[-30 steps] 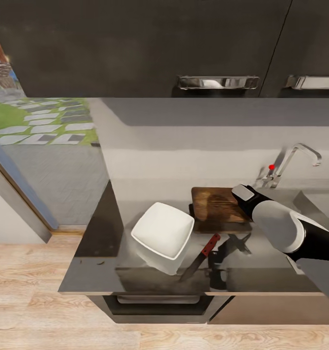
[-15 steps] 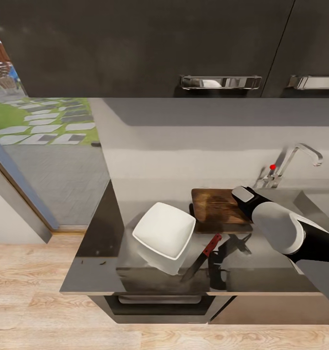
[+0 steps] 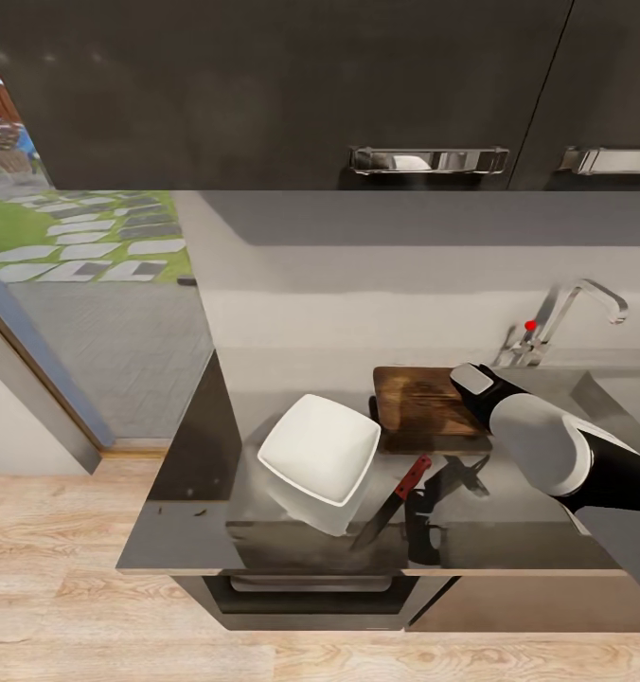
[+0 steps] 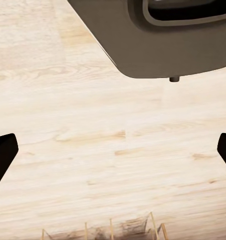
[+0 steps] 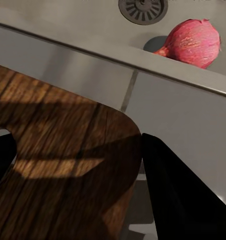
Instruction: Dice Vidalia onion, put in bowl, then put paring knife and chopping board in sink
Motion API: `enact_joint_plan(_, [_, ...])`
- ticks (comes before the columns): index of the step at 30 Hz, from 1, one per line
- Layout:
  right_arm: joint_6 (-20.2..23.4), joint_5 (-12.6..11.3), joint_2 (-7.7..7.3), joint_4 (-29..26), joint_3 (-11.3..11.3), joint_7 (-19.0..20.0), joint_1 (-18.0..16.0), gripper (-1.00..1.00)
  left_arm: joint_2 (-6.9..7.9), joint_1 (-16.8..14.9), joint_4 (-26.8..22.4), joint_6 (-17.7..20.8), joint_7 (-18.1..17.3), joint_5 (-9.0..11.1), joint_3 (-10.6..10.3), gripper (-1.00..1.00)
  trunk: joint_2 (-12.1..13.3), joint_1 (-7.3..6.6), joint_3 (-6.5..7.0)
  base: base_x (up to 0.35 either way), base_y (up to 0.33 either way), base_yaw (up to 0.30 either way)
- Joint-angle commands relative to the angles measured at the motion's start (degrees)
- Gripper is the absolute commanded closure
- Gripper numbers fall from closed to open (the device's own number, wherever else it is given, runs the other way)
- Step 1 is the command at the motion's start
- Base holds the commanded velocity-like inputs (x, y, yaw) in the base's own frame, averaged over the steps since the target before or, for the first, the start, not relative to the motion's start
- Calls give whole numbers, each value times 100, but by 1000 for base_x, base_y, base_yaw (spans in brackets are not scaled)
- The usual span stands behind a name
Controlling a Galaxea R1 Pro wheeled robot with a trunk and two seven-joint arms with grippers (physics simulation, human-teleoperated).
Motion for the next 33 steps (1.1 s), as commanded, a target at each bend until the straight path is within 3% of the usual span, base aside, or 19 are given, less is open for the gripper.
enact_joint_plan(1, [-21,-25,2,-3,4,-3,-4,100,3,4,-19,33,-2,59,-15,-100,-10,3,-9,0,0,0])
enact_joint_plan(17, [-22,-4,44,-3,19,-3,-4,100,1,4,-19,33,-2,59,-15,-100,-10,3,-9,0,0,0])
enact_joint_plan(24, [-22,187,58,-3,12,-3,-4,100,1,4,-19,33,-2,59,-15,-100,-10,3,-9,0,0,0])
enact_joint_plan(33, [-22,221,58,-3,11,-3,-4,100,1,4,-19,33,-2,59,-15,-100,-10,3,-50,0,0,0])
